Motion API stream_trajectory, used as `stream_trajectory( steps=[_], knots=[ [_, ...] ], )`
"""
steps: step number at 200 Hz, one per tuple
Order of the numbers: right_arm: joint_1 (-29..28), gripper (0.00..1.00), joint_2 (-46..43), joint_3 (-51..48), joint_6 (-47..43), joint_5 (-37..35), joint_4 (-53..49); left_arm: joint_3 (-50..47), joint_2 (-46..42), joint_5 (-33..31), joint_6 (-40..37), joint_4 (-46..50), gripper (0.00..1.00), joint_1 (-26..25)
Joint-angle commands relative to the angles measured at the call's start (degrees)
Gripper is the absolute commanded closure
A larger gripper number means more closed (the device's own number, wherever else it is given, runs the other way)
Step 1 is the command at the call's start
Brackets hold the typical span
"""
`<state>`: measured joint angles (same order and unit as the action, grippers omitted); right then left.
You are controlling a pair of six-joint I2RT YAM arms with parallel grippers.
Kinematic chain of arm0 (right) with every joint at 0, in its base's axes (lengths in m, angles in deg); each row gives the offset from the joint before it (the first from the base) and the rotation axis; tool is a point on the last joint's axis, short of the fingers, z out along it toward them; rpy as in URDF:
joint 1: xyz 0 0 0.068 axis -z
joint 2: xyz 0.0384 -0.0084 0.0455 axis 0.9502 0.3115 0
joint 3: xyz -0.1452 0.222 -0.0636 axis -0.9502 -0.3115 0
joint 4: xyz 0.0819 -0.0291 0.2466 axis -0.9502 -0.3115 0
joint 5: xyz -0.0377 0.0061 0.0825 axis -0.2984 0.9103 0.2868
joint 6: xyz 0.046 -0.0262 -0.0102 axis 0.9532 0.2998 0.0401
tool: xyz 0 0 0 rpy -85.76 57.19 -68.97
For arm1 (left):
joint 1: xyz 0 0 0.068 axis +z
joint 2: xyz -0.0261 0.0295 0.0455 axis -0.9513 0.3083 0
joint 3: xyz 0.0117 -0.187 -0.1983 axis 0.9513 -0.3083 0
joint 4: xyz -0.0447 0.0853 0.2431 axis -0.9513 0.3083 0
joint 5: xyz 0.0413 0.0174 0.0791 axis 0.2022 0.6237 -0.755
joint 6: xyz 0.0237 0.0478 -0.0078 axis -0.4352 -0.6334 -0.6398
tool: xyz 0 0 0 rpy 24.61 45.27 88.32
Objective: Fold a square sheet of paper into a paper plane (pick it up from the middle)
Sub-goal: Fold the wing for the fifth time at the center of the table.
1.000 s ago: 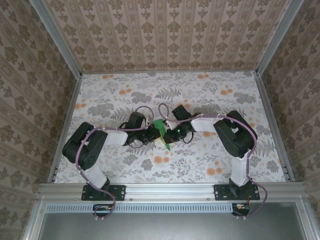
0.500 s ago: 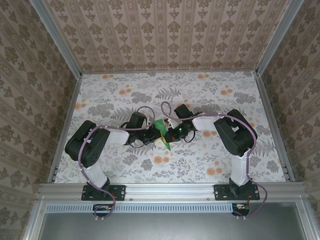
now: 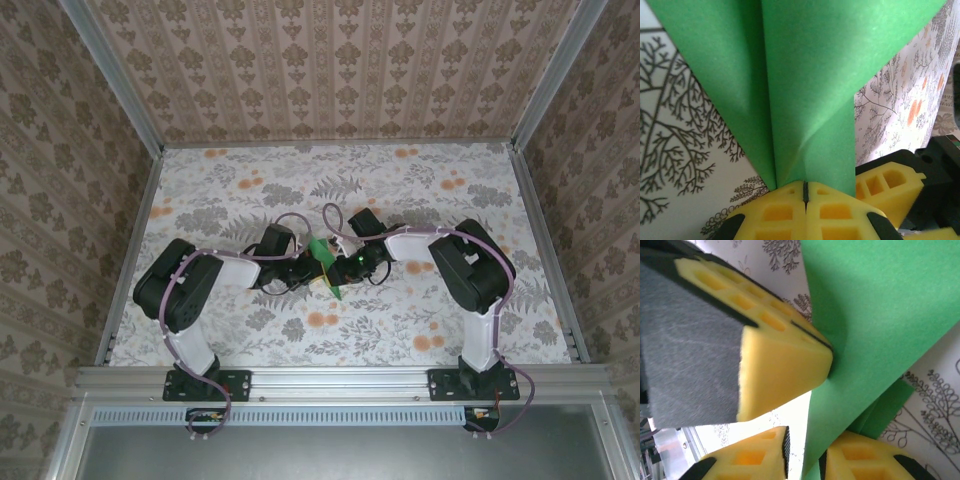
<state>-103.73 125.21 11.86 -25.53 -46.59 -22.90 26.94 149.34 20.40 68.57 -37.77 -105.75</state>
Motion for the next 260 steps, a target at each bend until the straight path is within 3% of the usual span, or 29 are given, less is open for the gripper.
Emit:
stream_trajectory(
  steps=[1,41,116,147,192,260],
  knots=[
    [0.2,0.73,-3.6,-1.3,0.1,-0.7,-2.3,0.5,1.1,-1.9,-1.4,3.3,0.95,0.0],
    [0.2,0.76,-3.0,-3.1,0.3,-1.2,-2.3,0.4,1.1,-2.4,-1.4,3.7,0.95,0.0],
    [0.2,0.92,0.6,-3.8,2.1,-1.5,-2.0,-0.1,0.9,-3.0,-1.1,4.4,0.96,0.1],
    [0.2,0.92,1.2,-3.2,2.5,-0.9,-2.4,-0.6,0.9,-3.2,-1.0,4.4,0.96,0.1],
    [0.2,0.81,-2.8,-4.2,3.2,0.2,-2.5,-0.8,0.9,-3.3,-0.9,4.9,0.96,0.1],
    [-0.1,0.88,-3.3,-7.9,4.8,-1.8,-1.8,-0.8,1.3,-4.2,0.2,6.0,1.00,0.4]
  ],
)
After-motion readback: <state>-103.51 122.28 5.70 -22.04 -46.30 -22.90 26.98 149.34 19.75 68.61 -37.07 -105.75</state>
